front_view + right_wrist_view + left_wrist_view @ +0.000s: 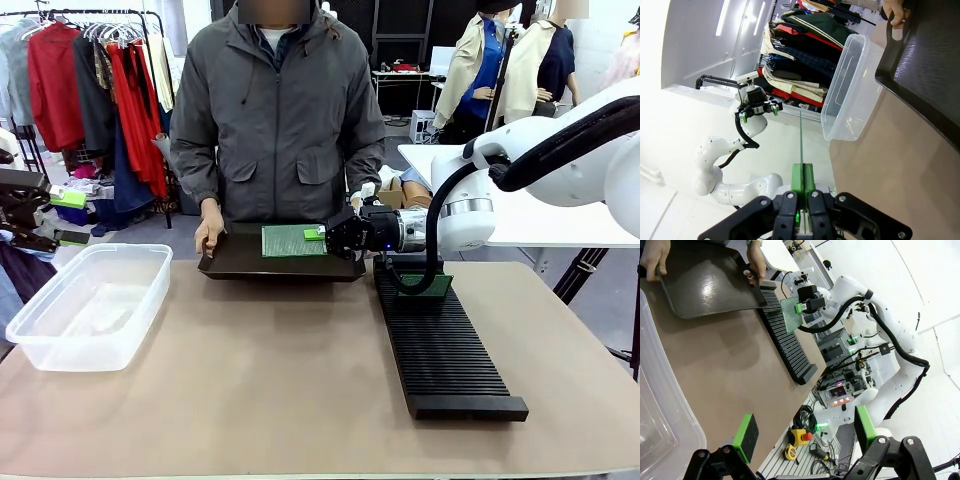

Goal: Sort PCBs into racks and boxes based on the side picked up.
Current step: If the short side of the Blank PCB is picked up, insert it into the PCB Rack ; if the long side is picked up, place it in the Organizing box.

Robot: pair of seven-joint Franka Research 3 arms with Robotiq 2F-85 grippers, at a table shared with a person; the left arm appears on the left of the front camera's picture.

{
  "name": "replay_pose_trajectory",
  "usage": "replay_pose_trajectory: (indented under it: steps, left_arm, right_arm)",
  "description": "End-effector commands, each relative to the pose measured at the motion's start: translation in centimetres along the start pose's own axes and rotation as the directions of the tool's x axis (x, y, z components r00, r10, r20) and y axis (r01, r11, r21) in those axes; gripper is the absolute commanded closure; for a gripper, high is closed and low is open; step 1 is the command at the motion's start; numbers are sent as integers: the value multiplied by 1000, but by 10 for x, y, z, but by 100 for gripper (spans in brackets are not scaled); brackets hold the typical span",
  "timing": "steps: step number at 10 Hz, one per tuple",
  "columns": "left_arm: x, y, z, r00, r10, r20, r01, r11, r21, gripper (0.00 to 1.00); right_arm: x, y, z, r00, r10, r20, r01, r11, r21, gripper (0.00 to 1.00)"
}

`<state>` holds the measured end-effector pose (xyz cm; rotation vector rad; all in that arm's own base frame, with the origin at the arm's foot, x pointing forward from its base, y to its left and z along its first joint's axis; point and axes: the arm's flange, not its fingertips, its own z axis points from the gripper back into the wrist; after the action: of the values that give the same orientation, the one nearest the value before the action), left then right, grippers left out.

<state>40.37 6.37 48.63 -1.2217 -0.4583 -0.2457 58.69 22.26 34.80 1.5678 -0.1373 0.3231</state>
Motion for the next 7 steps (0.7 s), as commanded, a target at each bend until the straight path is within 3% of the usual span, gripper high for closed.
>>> replay_pose_trajectory:
  steps: [1,7]
  left_arm:
    - [-1,-2,1,1000,3,-5,-3,1000,-1,0]
    - [-1,-2,1,1000,3,-5,-3,1000,-1,0]
  right_arm:
    - [1,2,-2,1000,2,8,-2,1000,8,100]
    - [1,2,-2,1000,2,8,-2,1000,8,100]
